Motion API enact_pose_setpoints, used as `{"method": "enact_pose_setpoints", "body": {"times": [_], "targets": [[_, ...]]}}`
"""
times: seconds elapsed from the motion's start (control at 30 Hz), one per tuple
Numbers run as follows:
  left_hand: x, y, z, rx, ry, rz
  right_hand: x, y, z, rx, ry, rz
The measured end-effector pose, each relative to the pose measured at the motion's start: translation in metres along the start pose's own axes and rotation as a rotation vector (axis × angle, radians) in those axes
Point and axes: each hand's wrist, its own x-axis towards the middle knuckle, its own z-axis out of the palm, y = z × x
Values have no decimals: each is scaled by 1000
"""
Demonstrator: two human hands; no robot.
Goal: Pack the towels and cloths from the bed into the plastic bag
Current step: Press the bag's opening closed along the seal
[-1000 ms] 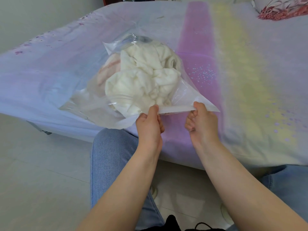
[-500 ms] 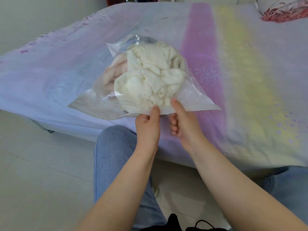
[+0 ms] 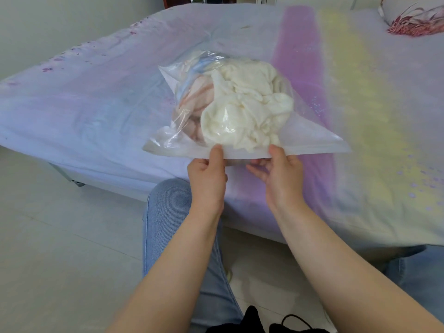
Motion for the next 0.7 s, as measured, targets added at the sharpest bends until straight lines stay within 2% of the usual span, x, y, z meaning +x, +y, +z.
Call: {"method": "enact_pose_setpoints", "body": {"times": [0.33,0.7], "targets": [[8,1,-22,-223,76,-57,6,-1,-9,41,33,-6],[2,-4,-33,-250,126,-55,27,3,-8,20,125,-17]]}}
